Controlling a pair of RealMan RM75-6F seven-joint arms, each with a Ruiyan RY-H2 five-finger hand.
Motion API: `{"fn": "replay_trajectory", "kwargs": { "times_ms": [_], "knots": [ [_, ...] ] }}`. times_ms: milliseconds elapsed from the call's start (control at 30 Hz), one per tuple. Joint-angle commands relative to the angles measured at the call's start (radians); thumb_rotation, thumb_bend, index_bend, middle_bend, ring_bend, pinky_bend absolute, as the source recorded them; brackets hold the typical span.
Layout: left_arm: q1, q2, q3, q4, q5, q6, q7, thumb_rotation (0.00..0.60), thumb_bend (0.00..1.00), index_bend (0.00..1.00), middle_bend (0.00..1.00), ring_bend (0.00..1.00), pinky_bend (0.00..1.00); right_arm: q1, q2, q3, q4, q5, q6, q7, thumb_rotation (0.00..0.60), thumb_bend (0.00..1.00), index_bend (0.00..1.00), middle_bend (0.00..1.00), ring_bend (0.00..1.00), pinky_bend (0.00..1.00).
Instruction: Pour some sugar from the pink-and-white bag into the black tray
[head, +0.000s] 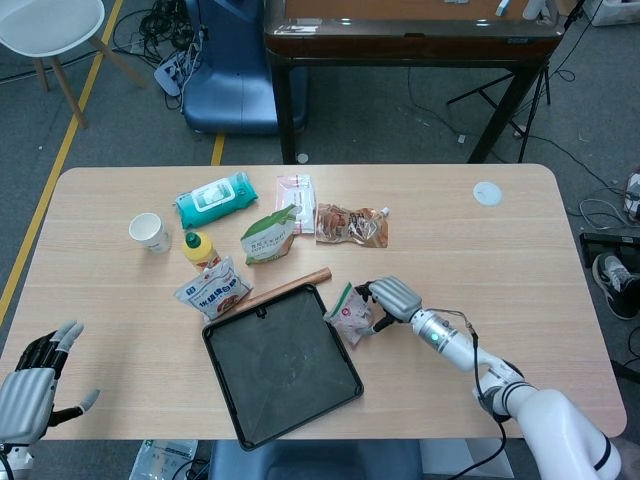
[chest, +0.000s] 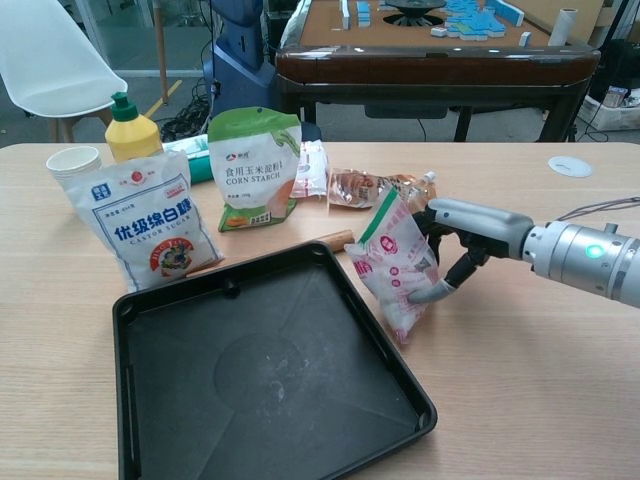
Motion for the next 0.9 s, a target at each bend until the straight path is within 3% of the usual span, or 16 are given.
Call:
{"fn": "replay_trajectory", "kwargs": {
  "times_ms": [33,200,400,633,900],
  "knots": [
    [-0.001,0.001,0.001,0.002,0.002,-0.001,-0.003,0.600,0.18,0.07,0.08,0.08,0.07,-0.009,0.033,0.011,-0.032,0.007,0.029,-0.042,0.600,0.32,0.57,0.56,0.50,0.52],
    [-0.003,0.005,0.000,0.007,0.007,0.000,-0.014,0.600,0.18,0.07,0.08,0.08,0.07,-0.006,0.115,0.030,-0.147,0.010,0.064,-0.170,0.600,0.32,0.58,0.56,0.51,0.54],
    [-0.004,0.008,0.000,0.018,0.018,0.003,-0.037,0.600,0.18,0.07,0.08,0.08,0.07,0.033,0.245,0.057,-0.372,0.011,0.032,-0.400,0.600,0.32,0.58,0.56,0.53,0.55],
    [-0.003,0.010,0.001,0.034,0.033,0.015,-0.071,0.600,0.18,0.07,0.08,0.08,0.07,0.093,0.363,0.110,-0.612,0.055,-0.087,-0.717,0.600,0.32,0.58,0.57,0.53,0.55],
    [-0.002,0.009,0.002,0.049,0.048,0.027,-0.099,0.600,0.18,0.06,0.08,0.08,0.07,0.147,0.417,0.166,-0.761,0.137,-0.216,-1.040,0.600,0.32,0.58,0.57,0.53,0.55]
  ]
}}
